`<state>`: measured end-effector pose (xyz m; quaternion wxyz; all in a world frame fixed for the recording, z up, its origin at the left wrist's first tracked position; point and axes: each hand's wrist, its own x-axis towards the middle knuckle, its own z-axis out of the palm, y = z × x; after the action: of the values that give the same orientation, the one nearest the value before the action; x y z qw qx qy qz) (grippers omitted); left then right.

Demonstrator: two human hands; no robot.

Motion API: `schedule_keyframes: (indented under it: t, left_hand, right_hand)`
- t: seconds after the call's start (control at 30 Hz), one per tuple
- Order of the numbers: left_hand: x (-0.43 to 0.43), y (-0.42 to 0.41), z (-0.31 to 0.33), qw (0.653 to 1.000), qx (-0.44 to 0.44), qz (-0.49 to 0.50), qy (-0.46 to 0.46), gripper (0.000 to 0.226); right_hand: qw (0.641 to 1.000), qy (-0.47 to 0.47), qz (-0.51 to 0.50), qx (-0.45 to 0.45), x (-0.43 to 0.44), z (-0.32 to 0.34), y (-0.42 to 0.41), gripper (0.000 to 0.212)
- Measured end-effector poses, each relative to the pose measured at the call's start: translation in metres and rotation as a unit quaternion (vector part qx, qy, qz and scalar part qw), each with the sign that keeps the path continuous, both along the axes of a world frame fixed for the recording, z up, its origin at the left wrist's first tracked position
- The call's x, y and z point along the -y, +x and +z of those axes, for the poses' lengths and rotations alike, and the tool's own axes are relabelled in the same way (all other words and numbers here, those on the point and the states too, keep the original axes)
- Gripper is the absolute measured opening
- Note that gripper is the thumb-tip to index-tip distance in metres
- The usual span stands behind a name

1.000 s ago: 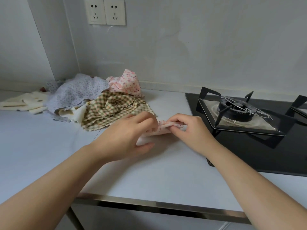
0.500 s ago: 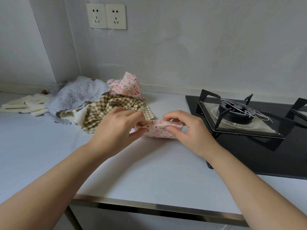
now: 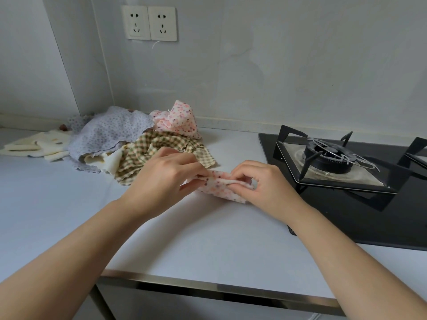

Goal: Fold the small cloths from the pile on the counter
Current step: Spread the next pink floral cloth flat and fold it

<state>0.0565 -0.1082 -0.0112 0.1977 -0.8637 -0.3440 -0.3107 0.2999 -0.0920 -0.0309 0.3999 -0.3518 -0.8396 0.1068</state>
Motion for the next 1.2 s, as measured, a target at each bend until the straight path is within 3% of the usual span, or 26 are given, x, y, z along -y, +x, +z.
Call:
schedule_keyframes:
  t: [0.17, 0.3, 0.43, 0.53, 0.6, 0.67, 0.73, 0.8, 0.87, 0.9, 0.97, 1.1, 1.13, 1.2]
  left_hand:
    - [0.002, -0.001, 0.002, 1.0, 0.018, 0.004, 0.002, 0.01]
    - [0.002, 0.0, 0.005, 0.999, 0.042, 0.013, 0.01, 0.021]
    - [0.005, 0.002, 0.011, 0.992, 0.121, 0.01, -0.044, 0.028]
    - [0.005, 0.006, 0.015, 0.981, 0.165, 0.014, -0.105, 0.023]
    - [0.005, 0.011, 0.017, 0.937, 0.272, -0.005, -0.218, 0.012]
    - [0.008, 0.02, 0.018, 0.832, 0.427, -0.051, -0.35, 0.013]
    - [0.008, 0.027, 0.015, 0.749, 0.531, -0.032, -0.395, 0.014]
    - [0.008, 0.03, 0.011, 0.699, 0.555, 0.012, -0.45, 0.016]
    - [0.008, 0.031, 0.007, 0.668, 0.535, 0.026, -0.517, 0.019]
    - [0.007, 0.031, 0.005, 0.665, 0.529, 0.033, -0.526, 0.017]
    - [0.006, 0.031, 0.001, 0.692, 0.536, 0.069, -0.479, 0.016]
    - [0.006, 0.036, -0.004, 0.779, 0.495, 0.14, -0.359, 0.03]
    - [0.007, 0.037, -0.005, 0.784, 0.492, 0.131, -0.355, 0.031]
    - [0.01, 0.039, -0.003, 0.761, 0.509, 0.096, -0.391, 0.03]
  right_hand:
    - [0.999, 0.023, -0.03, -0.016, 0.001, 0.005, 0.001, 0.006]
    - [0.996, 0.026, -0.037, -0.078, 0.005, 0.008, -0.001, 0.01]
    - [0.982, -0.058, -0.043, -0.176, 0.009, 0.012, -0.005, 0.024]
    - [0.958, -0.143, -0.025, -0.249, 0.009, 0.017, -0.007, 0.019]
    - [0.929, -0.213, 0.011, -0.304, 0.01, 0.017, -0.009, 0.016]
    - [0.887, -0.279, 0.048, -0.364, 0.011, 0.018, -0.013, 0.013]
    - [0.848, -0.324, 0.049, -0.416, 0.013, 0.016, -0.019, 0.011]
    - [0.824, -0.355, 0.015, -0.442, 0.014, 0.014, -0.025, 0.004]
    - [0.792, -0.393, -0.015, -0.468, 0.012, 0.01, -0.027, 0.012]
    - [0.77, -0.419, -0.011, -0.481, 0.011, 0.009, -0.027, 0.017]
    - [0.741, -0.469, 0.013, -0.481, 0.01, 0.008, -0.028, 0.021]
    - [0.764, -0.455, -0.005, -0.458, 0.01, -0.001, -0.034, 0.016]
    - [0.771, -0.442, -0.018, -0.458, 0.009, -0.004, -0.034, 0.017]
    - [0.767, -0.435, -0.032, -0.471, 0.009, -0.008, -0.035, 0.02]
